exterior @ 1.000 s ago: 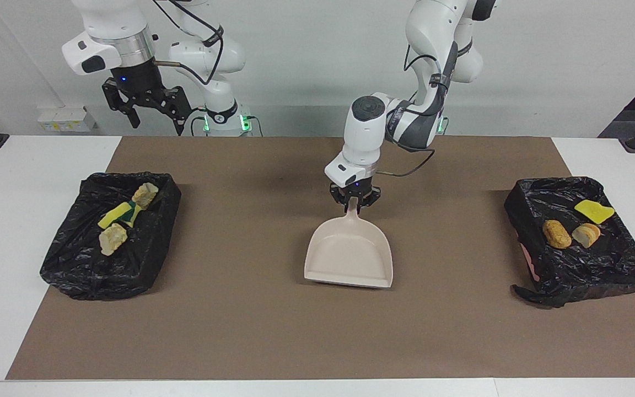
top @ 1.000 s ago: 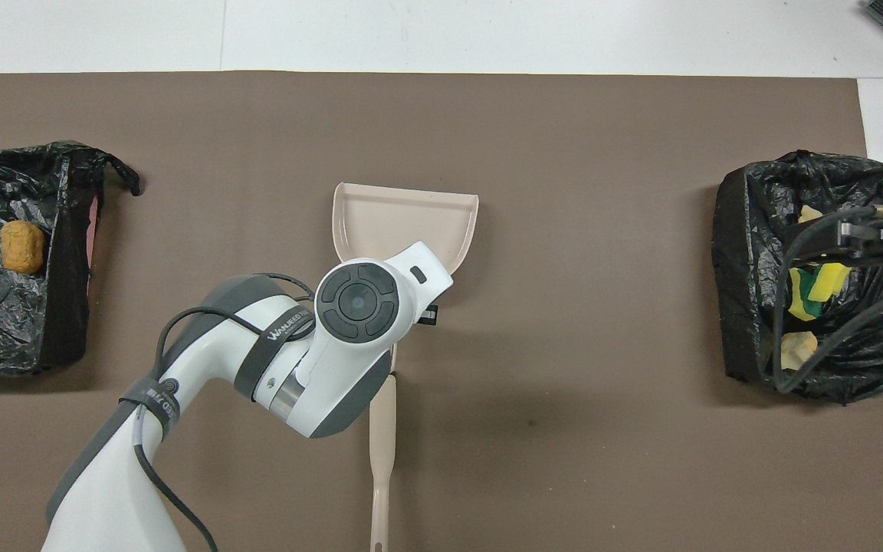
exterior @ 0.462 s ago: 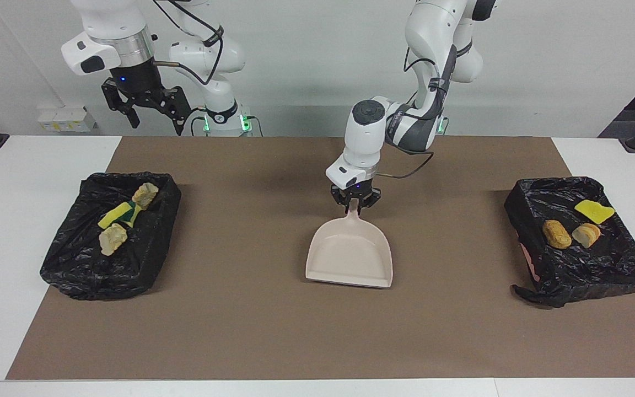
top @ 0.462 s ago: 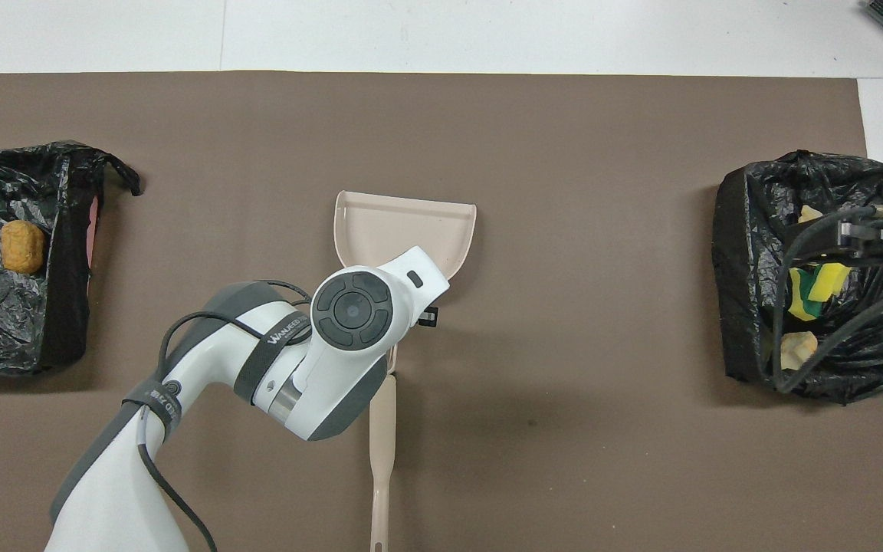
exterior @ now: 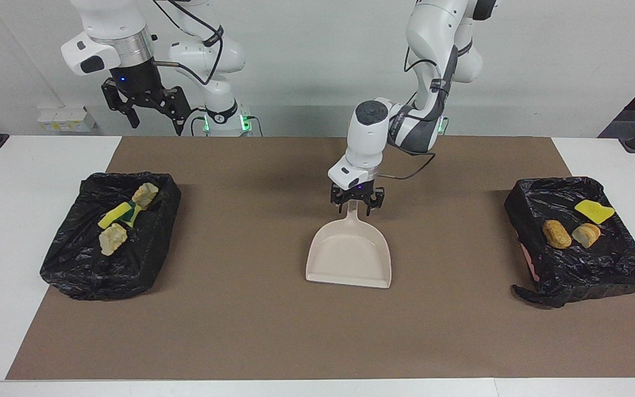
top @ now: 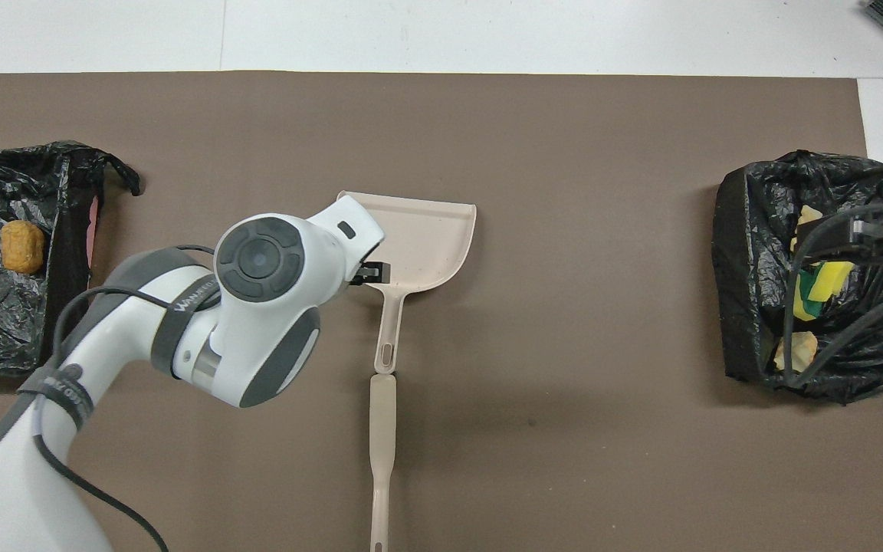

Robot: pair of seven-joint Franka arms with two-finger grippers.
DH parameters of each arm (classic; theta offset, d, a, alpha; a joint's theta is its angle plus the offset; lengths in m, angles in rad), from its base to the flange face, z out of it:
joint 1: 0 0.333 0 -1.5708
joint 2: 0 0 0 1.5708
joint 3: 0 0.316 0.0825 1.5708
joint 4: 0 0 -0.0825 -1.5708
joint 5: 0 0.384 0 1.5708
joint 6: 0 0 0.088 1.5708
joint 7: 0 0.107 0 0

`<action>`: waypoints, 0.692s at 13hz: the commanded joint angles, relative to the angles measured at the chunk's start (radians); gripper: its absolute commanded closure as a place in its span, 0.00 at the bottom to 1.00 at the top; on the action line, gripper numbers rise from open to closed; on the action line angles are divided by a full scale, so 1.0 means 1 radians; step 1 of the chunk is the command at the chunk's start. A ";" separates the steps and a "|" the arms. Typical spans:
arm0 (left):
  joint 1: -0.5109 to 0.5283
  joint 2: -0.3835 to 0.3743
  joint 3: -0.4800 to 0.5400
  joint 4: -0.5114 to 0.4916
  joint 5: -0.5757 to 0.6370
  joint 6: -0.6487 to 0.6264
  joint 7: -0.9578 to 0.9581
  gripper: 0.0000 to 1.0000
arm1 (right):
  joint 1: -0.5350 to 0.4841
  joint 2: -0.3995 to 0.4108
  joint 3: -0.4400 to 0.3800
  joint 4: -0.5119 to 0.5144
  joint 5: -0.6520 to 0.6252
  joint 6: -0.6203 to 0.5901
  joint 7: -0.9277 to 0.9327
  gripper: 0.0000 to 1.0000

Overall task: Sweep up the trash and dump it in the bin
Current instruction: 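Open the left gripper and withdraw it toward the bin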

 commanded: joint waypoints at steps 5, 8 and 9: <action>0.261 -0.200 -0.005 0.049 -0.010 -0.378 0.377 0.00 | -0.016 0.000 -0.002 0.007 0.018 -0.014 -0.024 0.00; 0.303 -0.211 -0.005 0.173 -0.010 -0.531 0.379 0.00 | -0.016 0.000 -0.002 0.007 0.018 -0.014 -0.024 0.00; 0.310 -0.212 0.000 0.200 -0.010 -0.556 0.379 0.00 | -0.016 0.000 -0.003 0.007 0.018 -0.014 -0.024 0.00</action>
